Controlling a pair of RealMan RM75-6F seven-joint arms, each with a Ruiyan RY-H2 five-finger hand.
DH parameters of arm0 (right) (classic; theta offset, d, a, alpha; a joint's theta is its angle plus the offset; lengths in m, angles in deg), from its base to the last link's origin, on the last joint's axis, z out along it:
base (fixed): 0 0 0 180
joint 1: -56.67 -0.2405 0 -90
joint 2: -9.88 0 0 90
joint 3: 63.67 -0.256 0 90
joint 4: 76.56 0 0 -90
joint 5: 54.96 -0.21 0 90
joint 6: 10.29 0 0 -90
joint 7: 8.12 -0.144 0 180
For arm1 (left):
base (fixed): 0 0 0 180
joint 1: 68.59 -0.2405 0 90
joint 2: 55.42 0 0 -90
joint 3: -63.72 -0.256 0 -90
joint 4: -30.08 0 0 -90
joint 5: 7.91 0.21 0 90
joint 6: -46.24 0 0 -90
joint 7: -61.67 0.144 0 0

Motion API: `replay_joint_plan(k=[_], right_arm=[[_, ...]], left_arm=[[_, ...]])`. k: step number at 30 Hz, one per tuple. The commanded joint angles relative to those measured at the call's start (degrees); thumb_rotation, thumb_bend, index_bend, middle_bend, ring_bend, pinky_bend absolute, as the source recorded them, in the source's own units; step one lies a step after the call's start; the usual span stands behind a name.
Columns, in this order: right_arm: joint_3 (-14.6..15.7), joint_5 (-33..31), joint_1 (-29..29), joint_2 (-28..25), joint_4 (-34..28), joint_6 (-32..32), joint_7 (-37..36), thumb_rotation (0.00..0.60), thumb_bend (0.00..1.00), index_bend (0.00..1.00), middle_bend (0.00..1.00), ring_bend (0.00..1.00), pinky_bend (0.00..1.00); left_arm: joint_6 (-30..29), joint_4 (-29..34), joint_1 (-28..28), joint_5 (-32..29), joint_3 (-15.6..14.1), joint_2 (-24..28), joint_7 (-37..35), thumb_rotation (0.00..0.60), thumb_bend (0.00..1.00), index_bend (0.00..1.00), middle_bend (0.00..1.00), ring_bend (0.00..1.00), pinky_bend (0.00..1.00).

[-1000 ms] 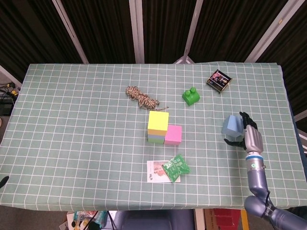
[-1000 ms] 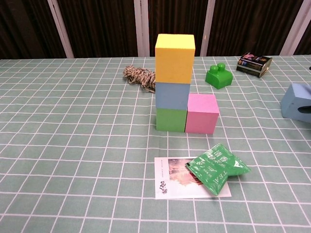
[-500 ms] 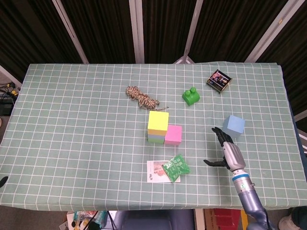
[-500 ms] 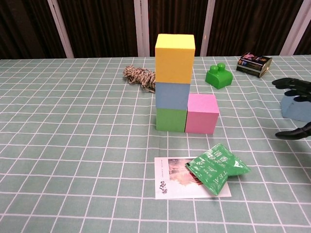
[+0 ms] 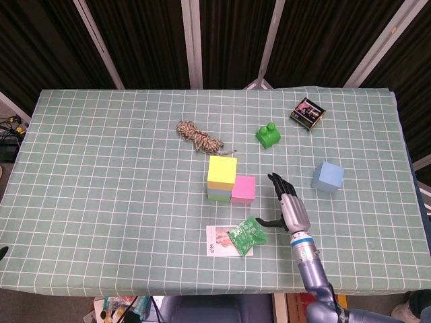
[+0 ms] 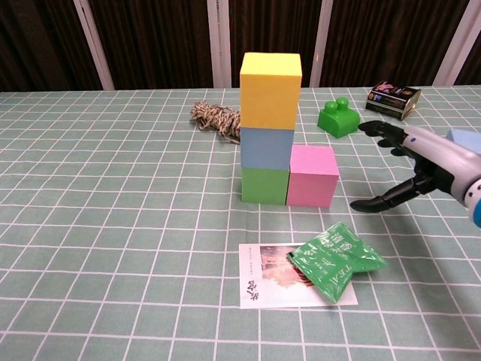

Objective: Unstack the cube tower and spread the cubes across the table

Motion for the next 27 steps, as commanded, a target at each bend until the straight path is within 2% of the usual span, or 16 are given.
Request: replay_joint_plan(k=[1, 18, 23, 27], right_arm=[[-1.21, -1.05, -1.61, 2.83, 2.07, 1.79, 4.18, 0.6, 0.15, 0.0, 0.0, 0.0, 0.0], [-7.21, -11.69, -8.49, 13.52, 8.86, 0.77, 13.52, 0.6, 0.15, 0.0, 0.01, 0.0, 0.0], [-9.64, -13.83, -10.21, 16.15, 11.62, 1.87, 14.82, 0.6, 0.15, 0.0, 0.15, 0.0, 0.0], [-10.28, -14.16, -10.84, 16.75, 13.32, 2.25, 15.12, 0.6, 0.15, 0.02, 0.24, 0.03, 0.0]], left_arm=[[0.02, 0.01, -0.03, -0.01, -0.01, 0.07, -0.21, 0.6, 0.17, 0.14, 0.0, 0.0, 0.0], [0.03, 0.16, -0.35, -0.91, 0.39, 1.15, -2.35, 0.6, 0.17, 0.14, 0.0, 0.0, 0.0], [0.68, 0.1, 0.0, -1.81, 0.8, 1.23, -2.35, 0.6, 0.17, 0.14, 0.0, 0.0, 0.0], [0.95, 0.08, 0.23, -1.82, 0.84, 1.17, -2.12, 0.6, 0.17, 0.15, 0.0, 0.0, 0.0]])
